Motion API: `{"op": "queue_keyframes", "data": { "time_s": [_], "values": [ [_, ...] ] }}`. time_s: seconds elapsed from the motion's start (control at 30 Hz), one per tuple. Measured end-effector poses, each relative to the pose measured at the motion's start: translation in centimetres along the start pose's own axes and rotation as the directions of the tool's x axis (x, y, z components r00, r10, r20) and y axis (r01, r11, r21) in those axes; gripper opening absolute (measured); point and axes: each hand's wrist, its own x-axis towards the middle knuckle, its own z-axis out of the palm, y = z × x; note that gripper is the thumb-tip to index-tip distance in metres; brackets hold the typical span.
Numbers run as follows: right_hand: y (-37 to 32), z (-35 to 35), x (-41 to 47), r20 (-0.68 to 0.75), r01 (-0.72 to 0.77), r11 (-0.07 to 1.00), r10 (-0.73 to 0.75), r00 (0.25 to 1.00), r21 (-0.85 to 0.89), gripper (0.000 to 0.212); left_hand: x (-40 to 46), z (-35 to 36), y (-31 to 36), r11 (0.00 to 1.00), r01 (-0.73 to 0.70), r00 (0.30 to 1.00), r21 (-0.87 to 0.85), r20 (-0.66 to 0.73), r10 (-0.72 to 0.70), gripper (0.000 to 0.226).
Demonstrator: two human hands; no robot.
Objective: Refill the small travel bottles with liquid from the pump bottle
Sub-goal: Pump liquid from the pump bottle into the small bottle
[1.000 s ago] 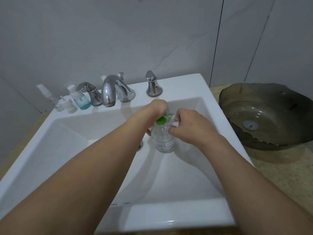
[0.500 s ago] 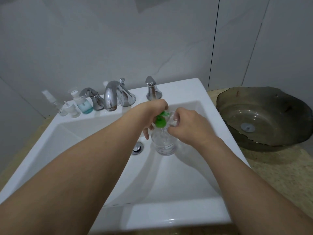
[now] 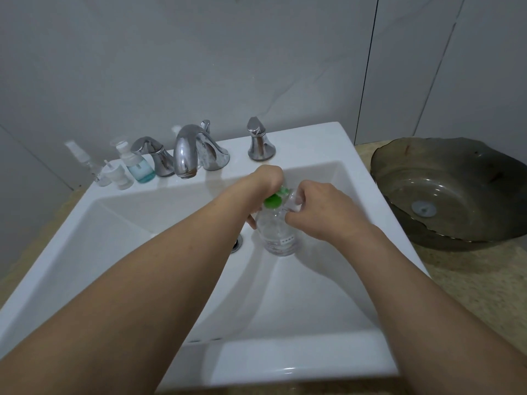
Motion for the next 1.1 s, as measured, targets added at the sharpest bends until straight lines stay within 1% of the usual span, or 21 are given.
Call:
{"op": "queue_keyframes", "data": {
  "time_s": [0.1,0.17,0.27,0.37,0.47,0.57,0.63,0.83,0.9,0.97,1.03,1.1],
  "values": [
    [-0.1,-0.2,-0.1,-0.025,0.018,1.0,-0.017,1.0,0.017,0.026,-0.6,-0.7,0.2,0.999,0.023,0.998,-0.026,0.057,-0.021,0.032],
    [-0.1,-0.3,0.0,-0.064,0.032,0.999,-0.03,0.998,0.025,0.029,-1.0,-1.2,0.5,0.998,0.032,0.994,-0.057,0.104,-0.026,0.038],
    [-0.1,-0.5,-0.1,-0.101,0.047,0.999,-0.045,0.994,0.022,0.029,-1.4,-1.6,1.0,0.998,0.036,0.991,-0.057,0.133,-0.028,0.048],
    [-0.1,-0.4,-0.2,-0.094,0.05,0.998,-0.047,0.994,0.03,0.029,-1.4,-1.6,0.9,0.998,0.05,0.991,-0.04,0.126,-0.044,0.049],
    [-0.1,-0.5,-0.1,-0.078,0.042,0.998,-0.038,0.996,0.04,0.029,-1.4,-1.5,0.7,0.999,0.035,0.995,-0.028,0.099,-0.032,0.042],
    [0.0,-0.3,0.0,-0.06,0.032,0.999,-0.032,0.998,0.006,0.03,-0.9,-0.8,0.6,1.0,0.002,0.999,0.004,0.032,-0.003,0.041],
    [-0.1,-0.1,0.0,-0.038,0.029,0.999,-0.03,0.999,-0.016,0.03,-0.6,-0.3,0.4,1.0,0.004,1.0,0.011,-0.011,-0.004,0.042],
    [0.0,-0.1,0.0,-0.008,0.027,1.0,-0.027,1.0,0.0,0.027,-0.1,0.1,0.0,1.0,0.011,0.999,0.001,-0.033,-0.011,0.038],
    [0.0,-0.2,-0.2,-0.011,0.025,1.0,-0.025,1.0,0.007,0.028,-0.3,-0.1,0.0,1.0,0.013,1.0,0.002,-0.024,-0.013,0.036],
    [-0.1,-0.3,-0.2,-0.027,0.023,1.0,-0.022,0.999,0.021,0.029,-0.6,-0.5,0.2,1.0,0.012,1.0,-0.012,0.018,-0.012,0.035],
    [-0.2,-0.4,-0.1,-0.067,0.031,0.999,-0.03,0.997,0.022,0.031,-1.0,-1.0,0.5,0.999,0.005,0.998,-0.033,0.063,-0.003,0.038],
    [-0.2,-0.6,-0.1,-0.106,0.044,0.999,-0.042,0.994,0.016,0.031,-1.2,-1.2,0.8,0.999,-0.01,0.997,-0.043,0.075,0.013,0.041]
  ]
}}
